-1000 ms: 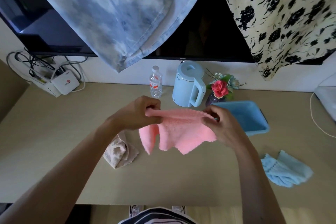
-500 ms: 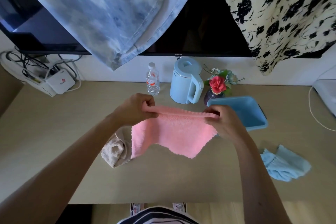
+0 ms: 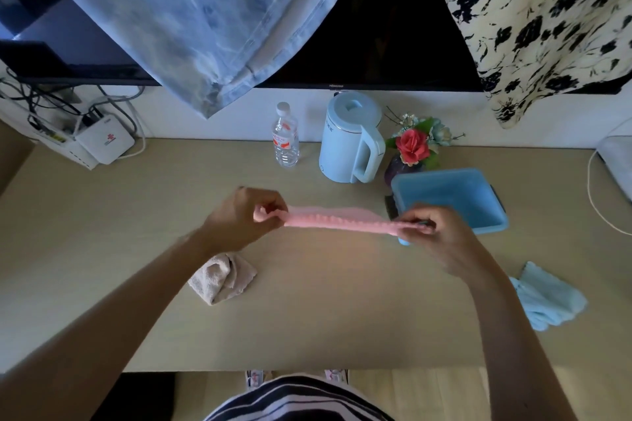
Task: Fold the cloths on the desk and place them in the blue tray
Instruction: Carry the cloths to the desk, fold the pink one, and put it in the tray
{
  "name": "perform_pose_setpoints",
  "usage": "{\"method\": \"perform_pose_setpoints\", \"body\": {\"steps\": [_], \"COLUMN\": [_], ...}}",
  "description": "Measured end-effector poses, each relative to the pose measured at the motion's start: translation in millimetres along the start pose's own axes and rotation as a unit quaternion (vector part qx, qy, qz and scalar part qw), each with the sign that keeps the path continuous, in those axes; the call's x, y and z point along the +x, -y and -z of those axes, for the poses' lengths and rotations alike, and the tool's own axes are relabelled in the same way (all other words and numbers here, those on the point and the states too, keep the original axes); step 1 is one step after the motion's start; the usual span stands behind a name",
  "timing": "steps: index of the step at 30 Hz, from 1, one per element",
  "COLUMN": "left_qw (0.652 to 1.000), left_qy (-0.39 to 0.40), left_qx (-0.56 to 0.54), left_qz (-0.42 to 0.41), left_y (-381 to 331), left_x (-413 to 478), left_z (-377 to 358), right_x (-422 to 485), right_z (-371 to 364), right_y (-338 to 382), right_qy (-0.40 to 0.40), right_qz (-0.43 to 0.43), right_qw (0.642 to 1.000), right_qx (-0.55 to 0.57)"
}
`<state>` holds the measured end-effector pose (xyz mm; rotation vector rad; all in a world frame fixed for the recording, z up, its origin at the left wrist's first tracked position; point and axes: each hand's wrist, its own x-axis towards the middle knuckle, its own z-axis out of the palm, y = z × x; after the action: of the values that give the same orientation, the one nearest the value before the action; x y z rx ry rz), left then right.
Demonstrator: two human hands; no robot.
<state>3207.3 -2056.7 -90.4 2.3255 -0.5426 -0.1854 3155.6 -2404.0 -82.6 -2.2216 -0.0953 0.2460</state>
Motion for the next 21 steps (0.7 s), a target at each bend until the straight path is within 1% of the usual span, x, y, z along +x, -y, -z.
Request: {"method": "perform_pose_setpoints", "body": {"steps": [3, 5, 7, 9, 11, 14, 17, 21], "left_qw": [0.998, 0.994, 0.988, 0.978, 0.968, 0.964, 0.967, 0.973], "left_qy": [0.05, 0.087, 0.141, 0.188, 0.221, 0.227, 0.21, 0.16], "left_qx": [0.015, 0.033, 0.011, 0.018, 0.023, -0.001, 0.002, -0.011], "left_qz": [0.044, 0.05, 0.06, 0.088, 0.113, 0.135, 0.144, 0.167], "left_y": [16, 29, 48, 65, 76, 78, 84, 96], "left_x": [-24, -40, -58, -76, -90, -100, -90, -70], "left_z": [-30, -55, -82, -102, -117, -126, -132, -145], "right_x": [-14, -23, -32, -43, -51, -56, -50, -37], "right_z": [-24, -46, -69, -90, -106, -118, -126, -132], "right_y": [-26, -51, -79, -99, -111, -120, -130, -144], "right_qy": [0.077, 0.131, 0.186, 0.226, 0.242, 0.22, 0.141, 0.069], "right_qz": [-0.047, -0.086, -0.127, -0.151, -0.164, -0.173, -0.183, -0.218], "right_qw": [0.996, 0.987, 0.974, 0.962, 0.956, 0.96, 0.973, 0.974], "right_qx": [-0.004, -0.023, -0.033, -0.036, -0.035, -0.024, -0.021, -0.009]}}
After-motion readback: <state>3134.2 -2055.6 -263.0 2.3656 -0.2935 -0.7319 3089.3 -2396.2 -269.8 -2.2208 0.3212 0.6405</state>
